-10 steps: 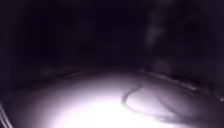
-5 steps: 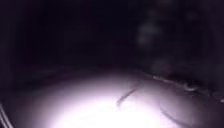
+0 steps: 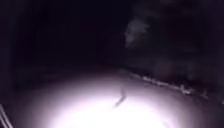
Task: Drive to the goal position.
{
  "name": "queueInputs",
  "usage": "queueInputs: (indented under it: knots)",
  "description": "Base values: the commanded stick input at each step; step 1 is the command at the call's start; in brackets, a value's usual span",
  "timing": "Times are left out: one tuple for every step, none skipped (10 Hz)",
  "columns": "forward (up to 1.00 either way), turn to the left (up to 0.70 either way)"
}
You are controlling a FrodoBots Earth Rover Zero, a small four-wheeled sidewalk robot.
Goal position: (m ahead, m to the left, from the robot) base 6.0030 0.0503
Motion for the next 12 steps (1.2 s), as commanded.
queueInputs:
  knots:
    - [1.0,0.0]
    - [1.0,0.0]
    - [1.0,0.0]
    - [1.0,0.0]
    - [1.0,0.0]
    - [1.0,0.0]
    - [1.0,0.0]
    - [1.0,0.0]
    - [1.0,0.0]
    - [1.0,0.0]
    - [1.0,0.0]
    - [1.0,0.0]
